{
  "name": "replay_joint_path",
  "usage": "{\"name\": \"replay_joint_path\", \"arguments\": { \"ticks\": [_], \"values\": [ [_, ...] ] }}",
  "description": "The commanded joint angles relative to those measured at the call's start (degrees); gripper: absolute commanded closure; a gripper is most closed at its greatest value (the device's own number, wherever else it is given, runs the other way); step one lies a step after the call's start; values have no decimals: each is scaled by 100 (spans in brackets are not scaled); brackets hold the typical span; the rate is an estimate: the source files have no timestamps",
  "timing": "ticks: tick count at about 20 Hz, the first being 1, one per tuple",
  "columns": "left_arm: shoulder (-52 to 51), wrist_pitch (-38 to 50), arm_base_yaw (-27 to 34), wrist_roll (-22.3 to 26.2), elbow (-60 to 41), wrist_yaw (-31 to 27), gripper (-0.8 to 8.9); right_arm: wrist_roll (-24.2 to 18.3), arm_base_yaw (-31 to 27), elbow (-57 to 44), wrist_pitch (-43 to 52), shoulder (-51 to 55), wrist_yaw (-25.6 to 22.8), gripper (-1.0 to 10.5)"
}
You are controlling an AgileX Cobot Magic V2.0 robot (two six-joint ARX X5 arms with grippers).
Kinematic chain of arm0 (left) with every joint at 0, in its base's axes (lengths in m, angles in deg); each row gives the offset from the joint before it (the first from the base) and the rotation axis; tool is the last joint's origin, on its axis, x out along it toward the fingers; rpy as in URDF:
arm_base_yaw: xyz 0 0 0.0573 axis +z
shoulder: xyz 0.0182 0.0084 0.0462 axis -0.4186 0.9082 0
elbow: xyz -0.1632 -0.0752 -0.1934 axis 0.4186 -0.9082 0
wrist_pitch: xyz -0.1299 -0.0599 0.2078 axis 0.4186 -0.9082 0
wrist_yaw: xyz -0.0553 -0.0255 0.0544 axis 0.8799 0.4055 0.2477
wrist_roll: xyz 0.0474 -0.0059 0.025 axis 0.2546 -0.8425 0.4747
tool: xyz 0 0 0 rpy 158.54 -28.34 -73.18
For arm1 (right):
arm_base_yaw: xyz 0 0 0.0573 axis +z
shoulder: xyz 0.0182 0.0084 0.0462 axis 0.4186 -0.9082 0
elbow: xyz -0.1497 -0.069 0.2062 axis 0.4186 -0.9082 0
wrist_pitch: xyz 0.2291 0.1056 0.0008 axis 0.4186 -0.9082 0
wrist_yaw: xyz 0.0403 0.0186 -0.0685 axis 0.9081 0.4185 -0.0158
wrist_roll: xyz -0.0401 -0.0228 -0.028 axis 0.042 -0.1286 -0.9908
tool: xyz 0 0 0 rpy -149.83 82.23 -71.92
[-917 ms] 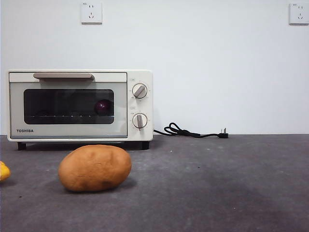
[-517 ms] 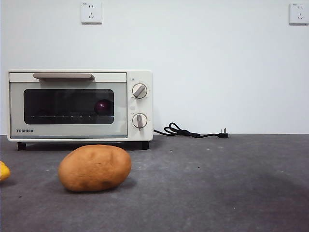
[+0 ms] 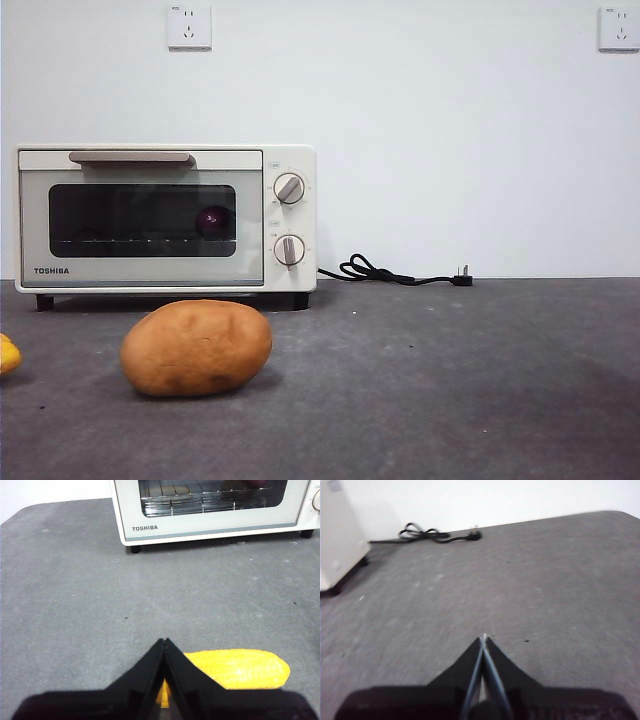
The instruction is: Take the eggplant from the table,put the eggplant in the oven
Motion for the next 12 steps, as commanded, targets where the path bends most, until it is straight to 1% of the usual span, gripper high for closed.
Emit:
{"name": "replay_joint_path", "arguments": {
  "ticks": [1,4,9,12],
  "values": [
    [2,59,15,-42,-52,0,817,-826,-4,-48,4,15,304,946],
    [2,59,15,-42,-52,0,817,-1154,-4,-48,4,15,417,946],
    [2,59,15,-42,-52,0,817,-1099,-7,-48,2,15,393,946],
    [2,59,15,-42,-52,0,817,-887,-4,-48,2,15,389,946]
  ]
}}
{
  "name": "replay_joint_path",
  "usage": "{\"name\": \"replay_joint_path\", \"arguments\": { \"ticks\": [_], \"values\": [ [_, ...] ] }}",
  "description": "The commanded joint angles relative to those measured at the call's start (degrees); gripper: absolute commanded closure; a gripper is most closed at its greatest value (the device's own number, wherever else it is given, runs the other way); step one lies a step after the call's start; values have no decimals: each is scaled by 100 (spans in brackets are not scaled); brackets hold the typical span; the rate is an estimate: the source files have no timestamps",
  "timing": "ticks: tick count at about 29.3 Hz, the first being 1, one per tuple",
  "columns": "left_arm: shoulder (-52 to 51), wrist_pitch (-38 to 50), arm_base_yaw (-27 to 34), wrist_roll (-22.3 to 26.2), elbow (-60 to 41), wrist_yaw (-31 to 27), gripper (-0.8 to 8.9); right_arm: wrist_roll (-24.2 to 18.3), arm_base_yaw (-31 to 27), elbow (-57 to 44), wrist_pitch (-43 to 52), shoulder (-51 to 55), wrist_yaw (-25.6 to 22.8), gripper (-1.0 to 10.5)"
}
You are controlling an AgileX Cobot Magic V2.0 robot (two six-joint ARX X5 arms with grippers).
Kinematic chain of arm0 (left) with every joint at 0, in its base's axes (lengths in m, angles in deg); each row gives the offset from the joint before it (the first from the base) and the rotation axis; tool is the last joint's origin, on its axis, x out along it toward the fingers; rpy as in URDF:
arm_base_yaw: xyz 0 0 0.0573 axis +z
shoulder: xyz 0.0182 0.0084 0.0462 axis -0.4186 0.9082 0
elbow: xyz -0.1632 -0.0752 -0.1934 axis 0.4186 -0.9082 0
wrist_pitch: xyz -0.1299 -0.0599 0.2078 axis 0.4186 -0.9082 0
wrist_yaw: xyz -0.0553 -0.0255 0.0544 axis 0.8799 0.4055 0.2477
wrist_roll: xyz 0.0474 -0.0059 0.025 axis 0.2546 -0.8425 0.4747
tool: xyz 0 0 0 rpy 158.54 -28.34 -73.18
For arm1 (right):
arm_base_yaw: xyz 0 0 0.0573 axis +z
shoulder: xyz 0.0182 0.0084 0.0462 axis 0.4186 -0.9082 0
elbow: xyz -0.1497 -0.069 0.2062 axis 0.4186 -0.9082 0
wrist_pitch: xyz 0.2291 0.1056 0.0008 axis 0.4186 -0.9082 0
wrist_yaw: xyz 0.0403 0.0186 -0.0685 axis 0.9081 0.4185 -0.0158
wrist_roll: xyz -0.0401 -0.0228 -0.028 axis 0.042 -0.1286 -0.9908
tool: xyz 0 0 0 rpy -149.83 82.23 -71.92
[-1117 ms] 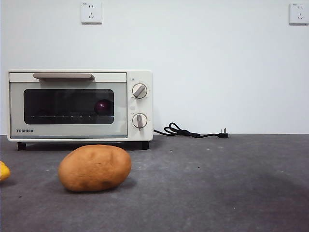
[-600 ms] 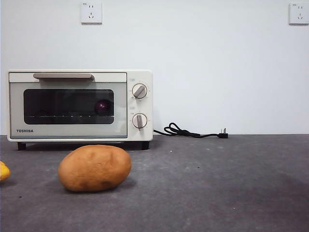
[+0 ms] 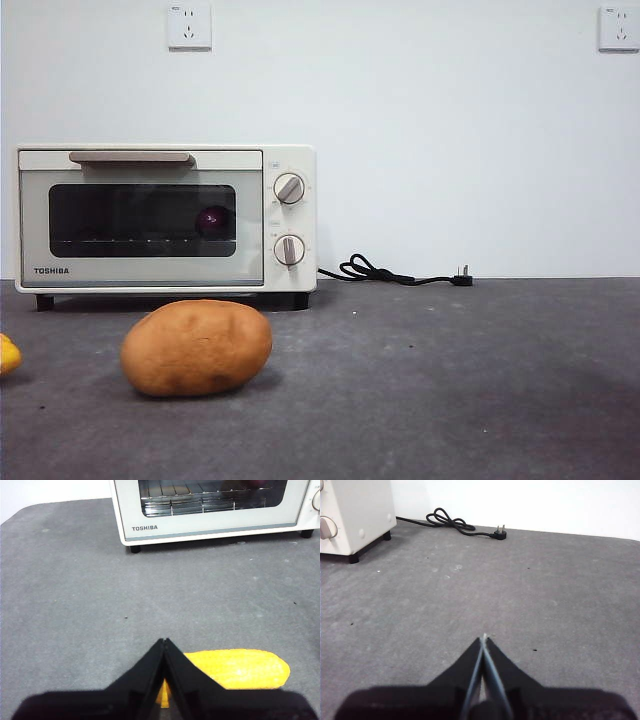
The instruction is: Take the eggplant from the table,put the eggplant in the oven
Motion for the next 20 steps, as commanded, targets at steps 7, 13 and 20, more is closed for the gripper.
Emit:
{"name": "replay_joint_path", "arguments": {
  "ticks": [7,13,20],
  "values": [
    [2,57,15,-42,-52,0,817,216,-4,-48,17,15,-46,946],
    [2,57,15,-42,-52,0,817,216,-4,-46,17,9,-114,946],
    [2,57,15,-42,-52,0,817,216,-4,-46,17,9,-111,946]
  ]
}}
